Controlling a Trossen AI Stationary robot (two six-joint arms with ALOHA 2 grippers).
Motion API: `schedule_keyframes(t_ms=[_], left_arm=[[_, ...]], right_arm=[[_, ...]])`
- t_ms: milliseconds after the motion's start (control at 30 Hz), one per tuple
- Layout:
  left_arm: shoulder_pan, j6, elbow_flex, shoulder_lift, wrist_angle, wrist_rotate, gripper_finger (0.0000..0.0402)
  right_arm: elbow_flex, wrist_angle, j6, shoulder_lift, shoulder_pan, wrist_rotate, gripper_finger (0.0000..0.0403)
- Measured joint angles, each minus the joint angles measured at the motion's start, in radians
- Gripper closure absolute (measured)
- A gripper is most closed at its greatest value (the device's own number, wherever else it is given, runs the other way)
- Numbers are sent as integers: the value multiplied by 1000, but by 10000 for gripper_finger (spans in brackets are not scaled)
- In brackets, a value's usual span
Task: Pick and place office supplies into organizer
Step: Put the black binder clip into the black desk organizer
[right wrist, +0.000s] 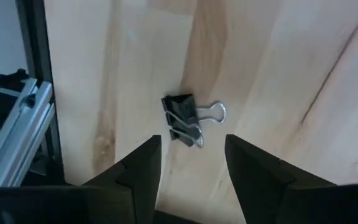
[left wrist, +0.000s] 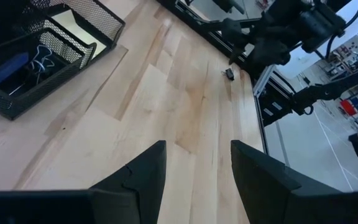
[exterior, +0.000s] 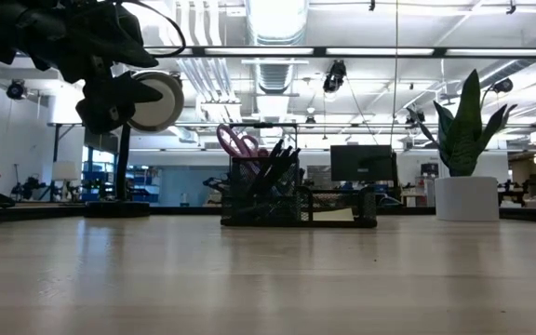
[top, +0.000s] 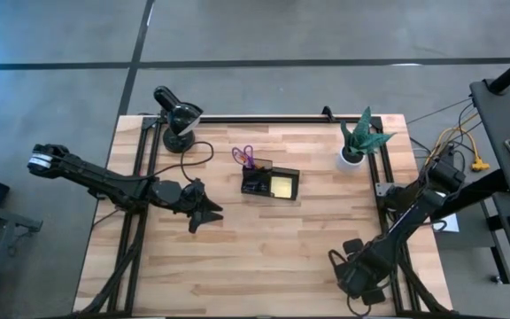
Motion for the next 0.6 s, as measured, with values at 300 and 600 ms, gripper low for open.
schedule_keyframes(t_ms=[300, 600], left_arm=[[1, 0, 0, 0, 0, -3, 240], [1, 0, 0, 0, 0, -6, 240]], right_arm=[[-43, 93, 20, 0, 0, -8, 234], [-67, 106, 39, 0, 2, -21, 241]])
